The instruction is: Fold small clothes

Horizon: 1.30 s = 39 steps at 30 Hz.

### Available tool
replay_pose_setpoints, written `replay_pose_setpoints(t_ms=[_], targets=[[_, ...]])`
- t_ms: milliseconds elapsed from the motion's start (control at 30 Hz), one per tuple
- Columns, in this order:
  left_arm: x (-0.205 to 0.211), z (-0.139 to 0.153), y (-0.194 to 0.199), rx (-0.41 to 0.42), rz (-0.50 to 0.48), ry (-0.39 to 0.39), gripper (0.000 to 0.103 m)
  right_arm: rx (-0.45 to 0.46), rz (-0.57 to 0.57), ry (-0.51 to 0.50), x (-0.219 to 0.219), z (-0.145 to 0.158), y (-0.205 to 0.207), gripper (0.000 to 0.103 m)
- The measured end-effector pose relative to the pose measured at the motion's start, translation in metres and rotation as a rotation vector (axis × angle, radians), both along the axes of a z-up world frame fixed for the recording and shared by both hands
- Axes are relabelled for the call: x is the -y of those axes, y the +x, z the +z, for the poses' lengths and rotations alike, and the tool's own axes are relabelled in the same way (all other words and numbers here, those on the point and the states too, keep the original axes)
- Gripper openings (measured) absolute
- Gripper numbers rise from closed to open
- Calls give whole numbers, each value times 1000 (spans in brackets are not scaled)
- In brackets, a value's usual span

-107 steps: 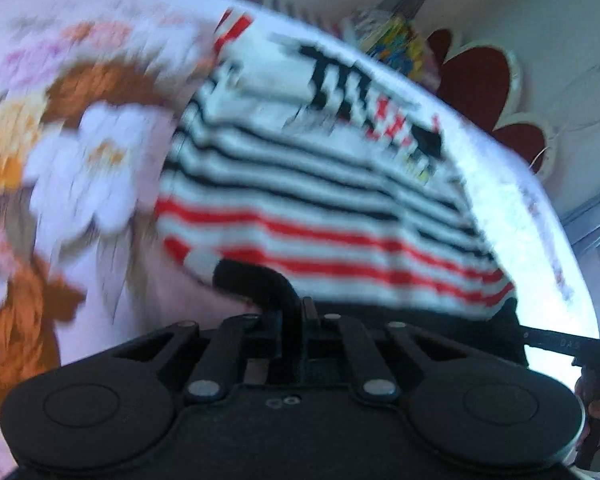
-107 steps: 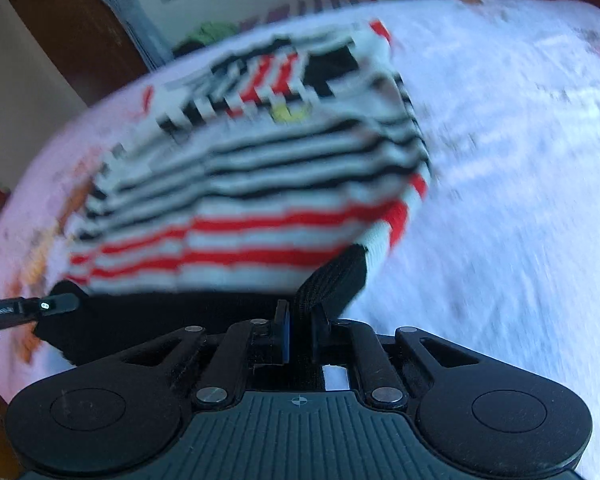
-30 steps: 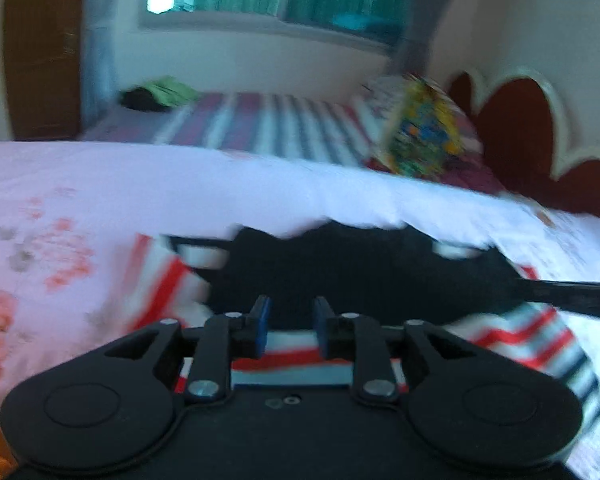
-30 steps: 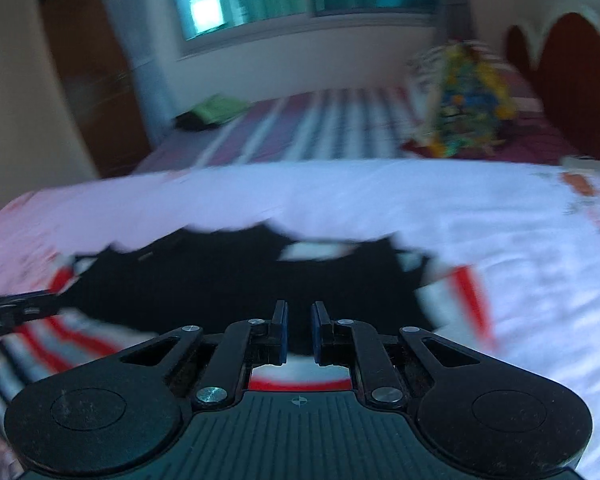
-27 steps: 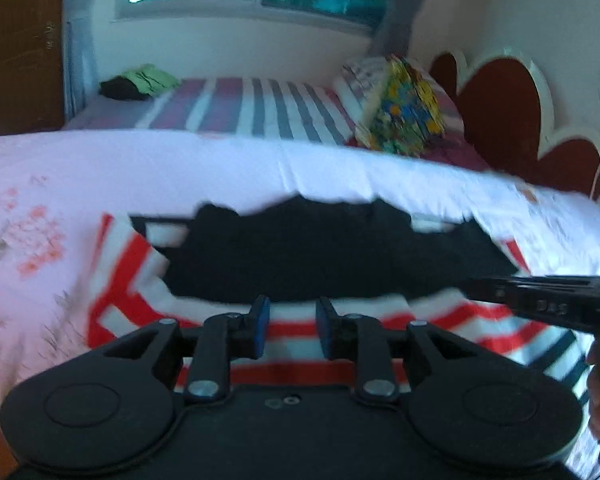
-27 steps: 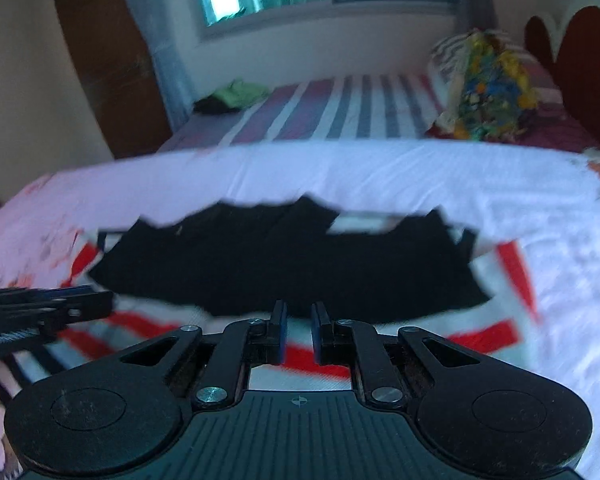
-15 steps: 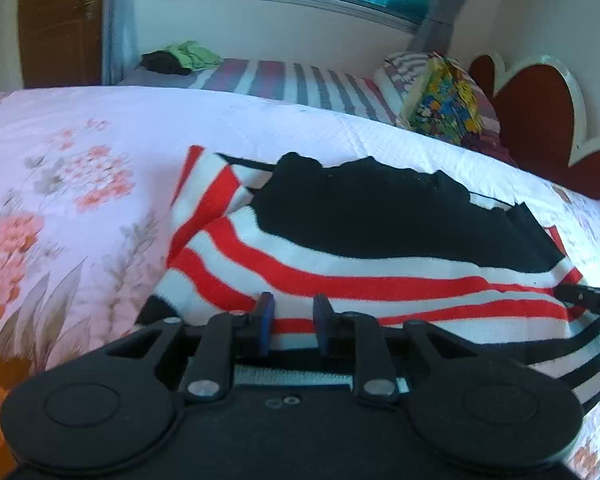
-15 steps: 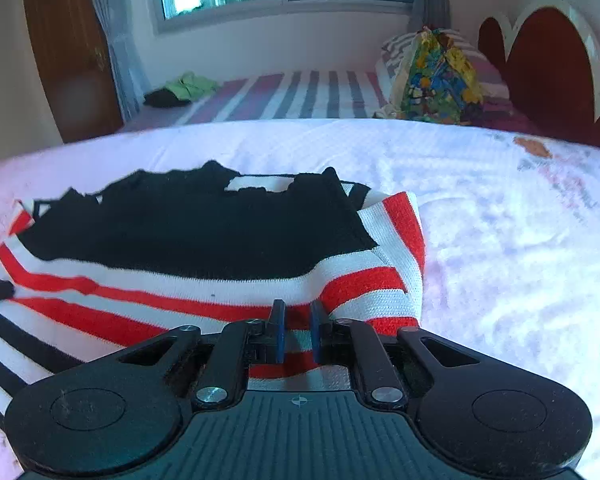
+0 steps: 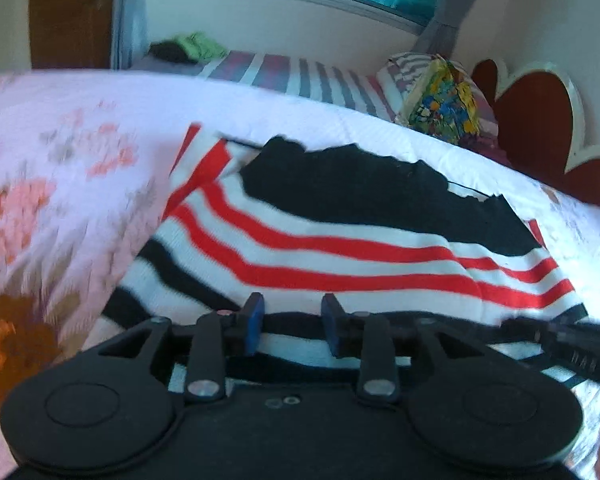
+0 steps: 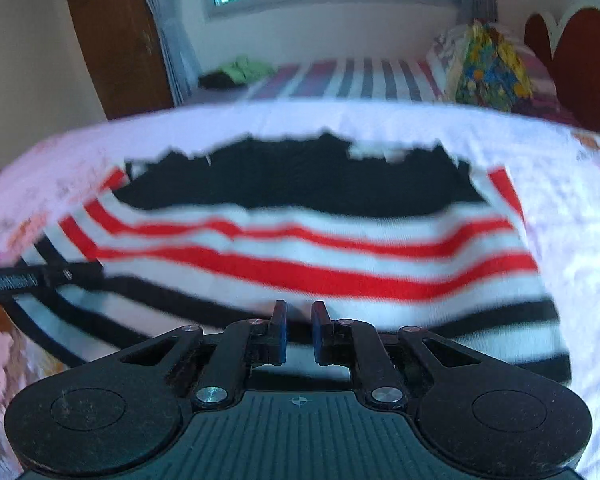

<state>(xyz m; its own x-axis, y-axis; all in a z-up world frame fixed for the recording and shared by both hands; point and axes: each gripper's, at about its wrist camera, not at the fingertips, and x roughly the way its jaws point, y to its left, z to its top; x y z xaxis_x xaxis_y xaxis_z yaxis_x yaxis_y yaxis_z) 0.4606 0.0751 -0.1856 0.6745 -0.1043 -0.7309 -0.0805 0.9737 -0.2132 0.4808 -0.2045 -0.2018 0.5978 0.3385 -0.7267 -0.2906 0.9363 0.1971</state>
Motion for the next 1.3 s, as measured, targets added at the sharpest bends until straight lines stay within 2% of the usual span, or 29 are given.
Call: replay_pose_setpoints(t_ms=[67, 200, 267, 300, 333, 367, 400, 433, 533, 667, 767, 833, 1067, 1200, 1300], targets=[[-4, -1, -1, -1, 8, -14, 33, 18, -4, 10, 8, -5, -6, 12], [4, 4, 2, -20, 10, 27, 33, -5, -40, 24, 14, 5, -13, 12], [8, 8, 2, -26, 14, 41, 36, 19, -49, 26, 16, 13, -19, 12], [9, 9, 1, -26, 16, 44, 41, 26, -52, 11, 16, 14, -22, 12], [11, 10, -1, -24, 12, 51, 49, 20, -55, -11, 16, 13, -23, 18], [14, 12, -3, -19, 3, 61, 53, 10, -65, -29, 17, 11, -25, 41], [17, 14, -5, -14, -4, 71, 61, 8, -76, -36, 19, 9, -27, 55], [20, 16, -7, -7, -12, 81, 64, 15, -82, -39, 22, 8, -30, 65], [29, 19, -12, 4, -30, 114, 66, 20, -83, -51, 25, 9, -37, 65], [35, 24, -15, 22, -52, 106, 67, 56, -121, -26, 34, 23, -40, 65], [32, 18, -14, 16, -47, 139, 71, 75, -148, -45, 43, 29, -36, 65], [23, 9, -15, -2, -36, 136, 69, 56, -166, -49, 51, 26, -34, 65], [15, 0, -28, 31, -59, 150, 67, -19, -216, -59, 74, -4, -36, 64], [17, 8, -27, 11, -52, 151, 68, 4, -215, -43, 71, 12, -42, 65], [15, 13, -31, -1, -27, 112, 70, 33, -199, -9, 63, 26, -46, 65]])
